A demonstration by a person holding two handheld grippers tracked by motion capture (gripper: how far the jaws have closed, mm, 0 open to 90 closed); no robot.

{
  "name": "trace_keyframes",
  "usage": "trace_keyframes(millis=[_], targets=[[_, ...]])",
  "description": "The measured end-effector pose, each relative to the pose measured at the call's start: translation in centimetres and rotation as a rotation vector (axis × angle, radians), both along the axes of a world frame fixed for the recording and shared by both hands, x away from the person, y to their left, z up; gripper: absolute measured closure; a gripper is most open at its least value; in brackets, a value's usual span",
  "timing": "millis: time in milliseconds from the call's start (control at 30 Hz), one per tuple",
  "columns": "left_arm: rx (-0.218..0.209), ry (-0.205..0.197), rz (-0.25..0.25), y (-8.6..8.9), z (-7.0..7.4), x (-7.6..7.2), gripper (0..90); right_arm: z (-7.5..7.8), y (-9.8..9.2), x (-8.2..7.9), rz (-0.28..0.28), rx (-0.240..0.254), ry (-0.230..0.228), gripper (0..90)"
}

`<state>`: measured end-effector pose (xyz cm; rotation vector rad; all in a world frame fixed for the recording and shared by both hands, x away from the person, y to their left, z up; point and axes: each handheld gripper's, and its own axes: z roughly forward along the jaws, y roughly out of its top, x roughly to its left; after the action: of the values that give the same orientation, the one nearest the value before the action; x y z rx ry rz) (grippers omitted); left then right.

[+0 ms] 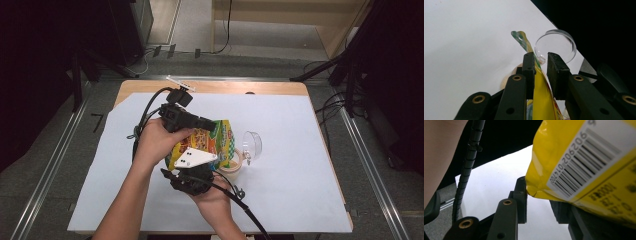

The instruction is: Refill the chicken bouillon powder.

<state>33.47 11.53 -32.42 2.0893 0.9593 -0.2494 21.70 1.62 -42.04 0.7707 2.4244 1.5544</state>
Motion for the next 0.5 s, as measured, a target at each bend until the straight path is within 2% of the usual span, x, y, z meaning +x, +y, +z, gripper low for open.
trace_keyframes(millis=[300, 500], targets=[[-0.001, -0.003, 0.003, 0.03, 0.06, -0.06, 76.4, 0.08, 0.02, -0.06, 0.0, -0.005, -0.009, 70.0], [-0.002, -0.004, 0.003, 0.03, 0.1, -0.07, 76.3, 0.17, 0.02, 0.07, 0.007, 0.001, 0.018, 70.0]])
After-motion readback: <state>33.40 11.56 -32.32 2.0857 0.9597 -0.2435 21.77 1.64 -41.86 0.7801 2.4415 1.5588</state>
